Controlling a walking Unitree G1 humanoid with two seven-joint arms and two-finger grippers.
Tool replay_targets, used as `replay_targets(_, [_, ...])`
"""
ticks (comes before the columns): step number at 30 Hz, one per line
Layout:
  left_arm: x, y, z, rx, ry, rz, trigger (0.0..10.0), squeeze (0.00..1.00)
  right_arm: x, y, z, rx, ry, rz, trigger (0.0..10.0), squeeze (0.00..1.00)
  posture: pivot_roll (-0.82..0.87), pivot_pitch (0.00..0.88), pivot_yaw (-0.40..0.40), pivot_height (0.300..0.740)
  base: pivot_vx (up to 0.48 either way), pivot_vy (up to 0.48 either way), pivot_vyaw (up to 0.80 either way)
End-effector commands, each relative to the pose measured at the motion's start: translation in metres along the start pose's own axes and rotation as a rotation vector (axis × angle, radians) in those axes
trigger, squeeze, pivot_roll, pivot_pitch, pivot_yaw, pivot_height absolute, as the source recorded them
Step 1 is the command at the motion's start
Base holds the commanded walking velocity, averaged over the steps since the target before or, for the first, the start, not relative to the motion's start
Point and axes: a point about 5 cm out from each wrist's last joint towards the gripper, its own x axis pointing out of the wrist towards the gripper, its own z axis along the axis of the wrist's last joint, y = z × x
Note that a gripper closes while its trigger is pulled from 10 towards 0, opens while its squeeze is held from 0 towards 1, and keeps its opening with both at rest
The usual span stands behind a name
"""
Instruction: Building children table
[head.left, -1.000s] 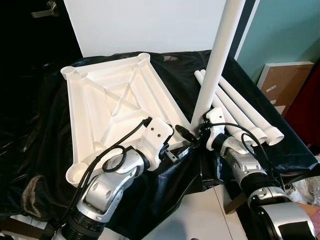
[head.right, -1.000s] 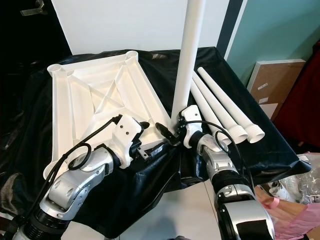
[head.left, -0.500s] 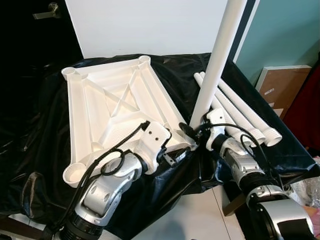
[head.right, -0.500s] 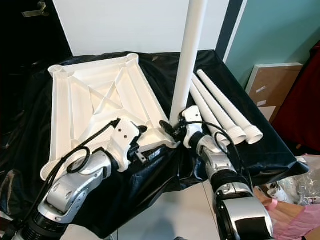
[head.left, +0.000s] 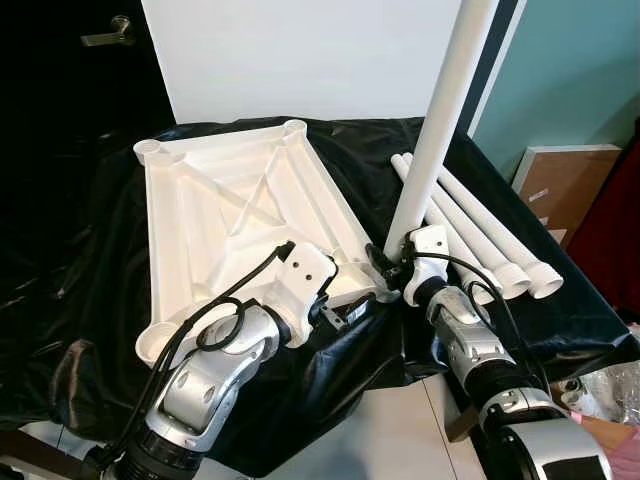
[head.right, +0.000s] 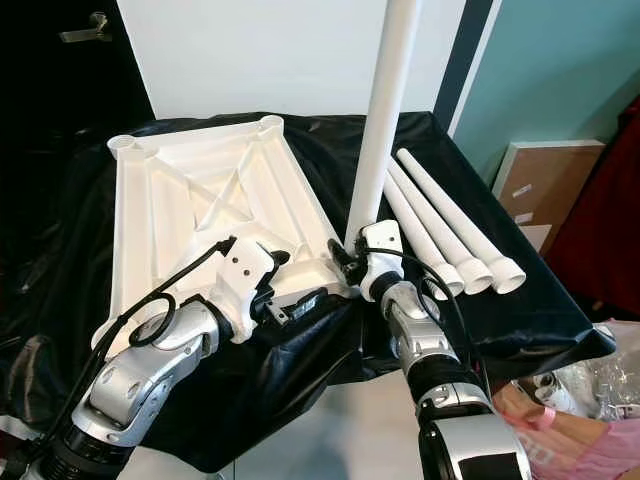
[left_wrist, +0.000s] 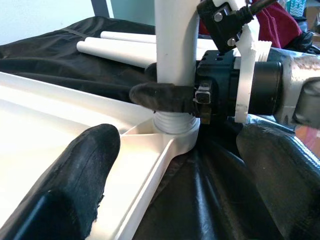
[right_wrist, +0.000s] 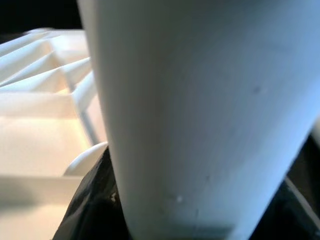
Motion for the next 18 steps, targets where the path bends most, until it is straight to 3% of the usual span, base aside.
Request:
replay_targets(1, [0.0,-0.001,-0.002,0.005,0.003,-0.039,10.0,0.0,-0.009,-0.006,-0.016,0.012,0.076,-0.067,10.0,0.0,0.04,0.0,-0.059,0.74,0.0,0.0,0.0])
replay_targets(2, [0.0,-0.001,-0.002,0.007,0.003,-0.042,10.0,0.0,-0.012,-0.002,-0.019,0.028,0.077,-0.158,10.0,0.0,0.04,0.0,-0.059,0.74,0.0,0.0,0.0])
replay_targets(7, [-0.001,0.0,-0.002,0.01,0.005,-0.044,10.0,0.0,-0.02,0.006,-0.02,0.049,0.054,-0.239,10.0,0.0,0.05,0.0,-0.059,0.74,0.0,0.0,0.0])
replay_targets(11, [-0.002,0.001,-0.002,0.011,0.005,-0.044,10.0,0.0,-0.023,0.016,-0.021,0.076,0.056,-0.237,10.0,0.0,0.05,0.0,-0.057,0.74,0.0,0.0,0.0])
replay_targets(18, [-0.001,0.002,-0.002,0.013,0.006,-0.048,10.0,0.0,-0.022,0.015,-0.016,0.064,0.026,-0.226,10.0,0.0,0.04,0.0,-0.048,0.74,0.0,0.0,0.0])
